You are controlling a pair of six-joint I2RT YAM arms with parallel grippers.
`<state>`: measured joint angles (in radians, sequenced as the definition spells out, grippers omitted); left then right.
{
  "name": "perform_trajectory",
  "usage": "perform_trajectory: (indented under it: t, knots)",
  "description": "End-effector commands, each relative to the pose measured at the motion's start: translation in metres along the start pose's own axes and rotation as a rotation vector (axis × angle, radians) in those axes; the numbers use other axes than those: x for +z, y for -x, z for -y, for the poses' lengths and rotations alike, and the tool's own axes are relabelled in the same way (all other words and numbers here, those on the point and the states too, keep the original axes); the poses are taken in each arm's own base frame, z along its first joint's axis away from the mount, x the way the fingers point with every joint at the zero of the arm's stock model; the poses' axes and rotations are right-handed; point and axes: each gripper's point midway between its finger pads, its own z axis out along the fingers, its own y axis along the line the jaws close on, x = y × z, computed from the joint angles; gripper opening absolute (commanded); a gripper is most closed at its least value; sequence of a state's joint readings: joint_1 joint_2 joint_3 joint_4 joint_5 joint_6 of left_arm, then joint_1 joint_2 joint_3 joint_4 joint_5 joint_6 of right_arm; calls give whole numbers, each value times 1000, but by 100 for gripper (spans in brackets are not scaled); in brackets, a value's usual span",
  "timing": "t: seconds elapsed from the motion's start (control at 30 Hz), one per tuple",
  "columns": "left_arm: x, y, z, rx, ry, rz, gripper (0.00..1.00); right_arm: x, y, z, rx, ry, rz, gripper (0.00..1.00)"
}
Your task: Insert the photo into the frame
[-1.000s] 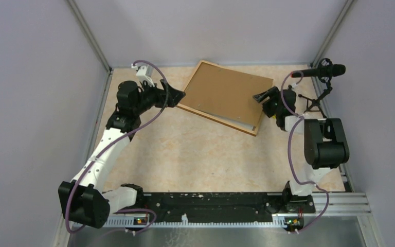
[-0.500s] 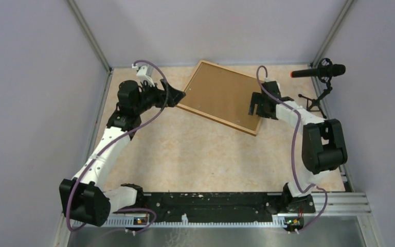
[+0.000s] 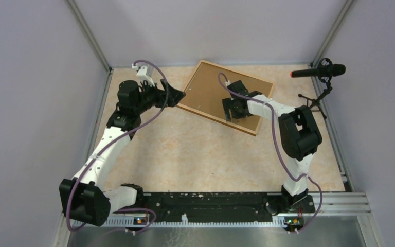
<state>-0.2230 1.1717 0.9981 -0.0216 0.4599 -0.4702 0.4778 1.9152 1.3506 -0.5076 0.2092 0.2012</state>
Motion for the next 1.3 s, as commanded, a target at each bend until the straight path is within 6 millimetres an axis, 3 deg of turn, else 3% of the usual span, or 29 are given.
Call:
perform_trajectory:
  t: [0.0, 0.13, 0.37, 0.5, 0.67, 0.8, 1.0, 1.1, 1.17, 1.2, 1.27]
  knots:
    - [0, 8, 5, 20, -32, 35, 99, -7, 36, -36, -7, 172, 78, 77]
    - [-1, 9, 6, 21, -33, 37, 99, 2, 46, -59, -17, 269, 64, 76]
    - [-1, 8, 6, 23, -34, 36, 99, 8, 34, -100, -3, 473, 17, 72]
    - [0, 7, 6, 21, -33, 33, 99, 0, 9, -122, -76, 572, -23, 69]
    - [1, 7, 5, 21, -31, 30, 99, -26, -46, -147, -232, 690, -86, 61]
    - [3, 5, 2, 18, -25, 22, 99, -47, -95, -151, -276, 752, -134, 58]
    - [5, 3, -2, 19, -15, 12, 99, -71, -148, -130, -256, 753, -190, 57]
    - [8, 0, -8, 20, 9, 5, 99, -93, -154, -137, -225, 835, -167, 57]
    - [11, -2, -16, 23, 39, 1, 99, -106, -147, -138, -209, 857, -113, 58]
    - [13, -2, -22, 21, 61, 4, 99, -112, -138, -135, -191, 834, -68, 60]
    - [17, -13, -39, -16, 131, -24, 99, -110, -105, -108, -77, 627, 66, 73]
